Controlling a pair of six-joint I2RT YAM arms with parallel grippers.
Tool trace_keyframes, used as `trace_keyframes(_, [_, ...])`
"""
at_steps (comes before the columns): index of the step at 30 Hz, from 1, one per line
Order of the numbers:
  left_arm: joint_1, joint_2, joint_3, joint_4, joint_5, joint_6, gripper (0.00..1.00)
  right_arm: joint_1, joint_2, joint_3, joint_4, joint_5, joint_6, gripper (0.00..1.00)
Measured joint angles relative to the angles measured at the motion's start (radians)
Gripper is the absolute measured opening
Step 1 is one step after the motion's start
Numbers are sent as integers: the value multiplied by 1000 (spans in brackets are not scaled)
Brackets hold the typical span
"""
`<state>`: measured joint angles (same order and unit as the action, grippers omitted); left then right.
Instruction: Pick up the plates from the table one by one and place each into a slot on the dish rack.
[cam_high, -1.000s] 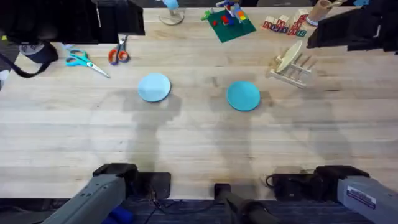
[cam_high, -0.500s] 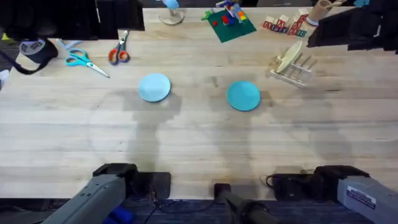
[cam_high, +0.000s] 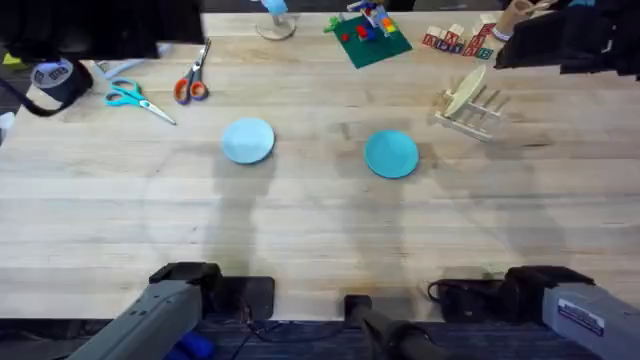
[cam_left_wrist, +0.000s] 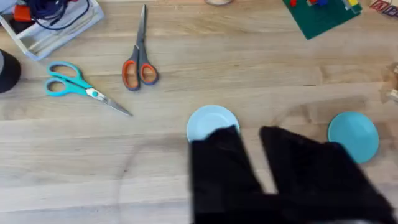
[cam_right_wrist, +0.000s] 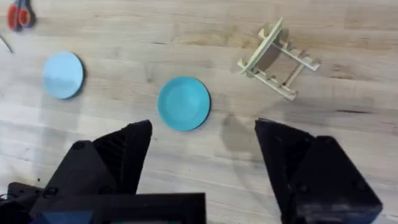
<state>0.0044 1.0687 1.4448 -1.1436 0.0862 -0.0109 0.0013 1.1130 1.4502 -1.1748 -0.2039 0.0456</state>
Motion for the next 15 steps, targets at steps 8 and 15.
trace_keyframes(8, [0, 0, 0, -9, 1, 0, 42, 0, 0, 0, -1, 0, 0, 995])
trace_keyframes(15, [1, 0, 0, -20, 1, -5, 42, 0, 0, 0, -9, 0, 0, 996])
